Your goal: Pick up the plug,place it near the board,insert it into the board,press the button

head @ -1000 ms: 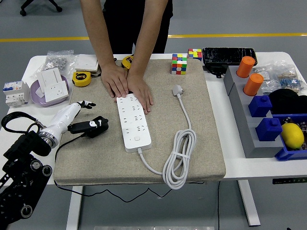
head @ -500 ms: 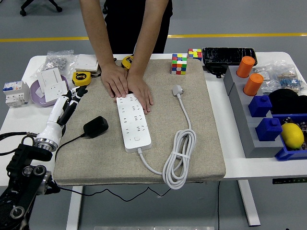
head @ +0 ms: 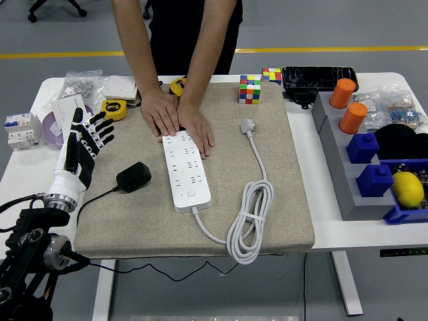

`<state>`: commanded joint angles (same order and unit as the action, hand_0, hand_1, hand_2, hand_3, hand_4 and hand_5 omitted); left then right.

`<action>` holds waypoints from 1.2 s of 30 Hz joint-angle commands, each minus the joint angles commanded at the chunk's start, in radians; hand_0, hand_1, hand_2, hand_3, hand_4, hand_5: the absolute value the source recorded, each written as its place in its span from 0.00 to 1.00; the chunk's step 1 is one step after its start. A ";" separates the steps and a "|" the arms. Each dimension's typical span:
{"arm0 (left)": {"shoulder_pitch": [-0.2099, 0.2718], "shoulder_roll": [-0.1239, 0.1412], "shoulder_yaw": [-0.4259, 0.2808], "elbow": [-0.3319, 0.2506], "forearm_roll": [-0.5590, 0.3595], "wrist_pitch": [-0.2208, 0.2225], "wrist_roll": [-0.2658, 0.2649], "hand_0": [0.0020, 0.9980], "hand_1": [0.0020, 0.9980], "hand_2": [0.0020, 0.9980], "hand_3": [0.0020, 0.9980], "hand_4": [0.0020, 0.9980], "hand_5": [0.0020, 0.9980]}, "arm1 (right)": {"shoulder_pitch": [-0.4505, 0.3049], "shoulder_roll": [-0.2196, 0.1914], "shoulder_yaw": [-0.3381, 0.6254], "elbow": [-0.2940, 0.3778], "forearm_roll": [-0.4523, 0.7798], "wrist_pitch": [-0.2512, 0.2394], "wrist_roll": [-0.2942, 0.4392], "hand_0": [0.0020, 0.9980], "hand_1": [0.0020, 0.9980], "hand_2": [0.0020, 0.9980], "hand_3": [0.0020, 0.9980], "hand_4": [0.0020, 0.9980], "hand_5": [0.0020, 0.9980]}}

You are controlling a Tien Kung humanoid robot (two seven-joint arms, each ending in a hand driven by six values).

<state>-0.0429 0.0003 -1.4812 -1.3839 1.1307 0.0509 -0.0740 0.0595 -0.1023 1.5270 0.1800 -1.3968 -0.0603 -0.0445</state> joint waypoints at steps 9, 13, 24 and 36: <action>0.033 0.000 -0.011 -0.005 0.070 0.015 0.000 0.76 0.75 0.71 0.74 1.00 1.00 | 0.009 -0.003 -0.016 0.000 -0.011 0.004 0.000 0.95 0.89 0.85 0.87 1.00 0.94; 0.046 0.000 -0.013 -0.006 0.102 0.027 0.000 0.74 0.71 0.67 0.71 1.00 0.83 | 0.010 -0.005 -0.025 0.000 -0.013 0.006 0.000 0.95 0.89 0.85 0.87 1.00 0.94; 0.065 0.000 0.000 -0.011 0.143 0.045 0.009 0.72 0.68 0.65 0.62 1.00 0.76 | -0.007 0.008 -0.022 0.000 -0.045 0.013 0.000 0.95 0.89 0.84 0.87 1.00 0.94; 0.075 0.000 0.008 -0.020 0.157 0.051 0.017 0.72 0.68 0.64 0.60 0.99 0.75 | -0.025 0.024 -0.038 0.000 -0.033 0.012 0.009 0.94 0.89 0.84 0.87 1.00 0.94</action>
<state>0.0324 0.0000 -1.4729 -1.4036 1.2878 0.1021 -0.0572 0.0348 -0.0782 1.4886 0.1800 -1.4299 -0.0480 -0.0351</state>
